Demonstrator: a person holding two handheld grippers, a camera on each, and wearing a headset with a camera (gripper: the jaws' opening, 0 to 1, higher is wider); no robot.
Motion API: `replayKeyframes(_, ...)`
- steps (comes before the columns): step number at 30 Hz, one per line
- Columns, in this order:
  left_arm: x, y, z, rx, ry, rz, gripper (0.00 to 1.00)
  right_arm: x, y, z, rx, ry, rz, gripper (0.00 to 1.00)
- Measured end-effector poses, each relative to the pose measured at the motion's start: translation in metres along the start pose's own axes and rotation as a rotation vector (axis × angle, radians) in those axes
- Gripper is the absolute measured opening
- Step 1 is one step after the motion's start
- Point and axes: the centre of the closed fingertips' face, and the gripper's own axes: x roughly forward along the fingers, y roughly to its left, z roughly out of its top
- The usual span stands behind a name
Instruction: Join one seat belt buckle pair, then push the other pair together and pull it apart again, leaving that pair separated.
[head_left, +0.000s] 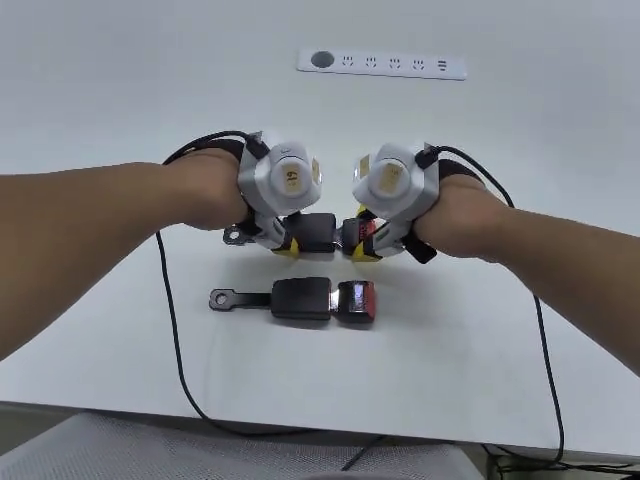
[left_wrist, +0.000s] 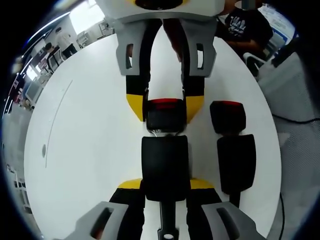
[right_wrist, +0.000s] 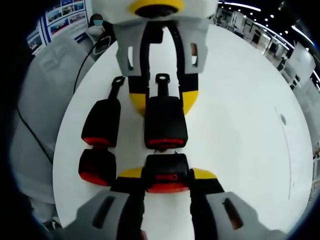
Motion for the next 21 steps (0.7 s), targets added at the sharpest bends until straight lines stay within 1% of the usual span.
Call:
replayKeyframes(7,0.000,-0.001,0.000,-0.001,-0.004,-0.001,0.31,-0.002,0.001,-0.001,0.004,0.009,0.004,0.34)
replayKeyframes(14,-0.001,-0.001,0.000,-0.009,-0.007,-0.001,0.32,-0.007,0.001,-0.011,0.003,0.020,0.012,0.34)
replayKeyframes(16,-0.001,-0.001,0.000,-0.009,-0.012,-0.001,0.32,-0.009,0.000,-0.014,0.000,0.010,0.013,0.35)
replayKeyframes(21,0.000,0.000,-0.001,-0.004,-0.006,-0.003,0.32,-0.008,0.001,-0.012,-0.006,0.011,0.007,0.35)
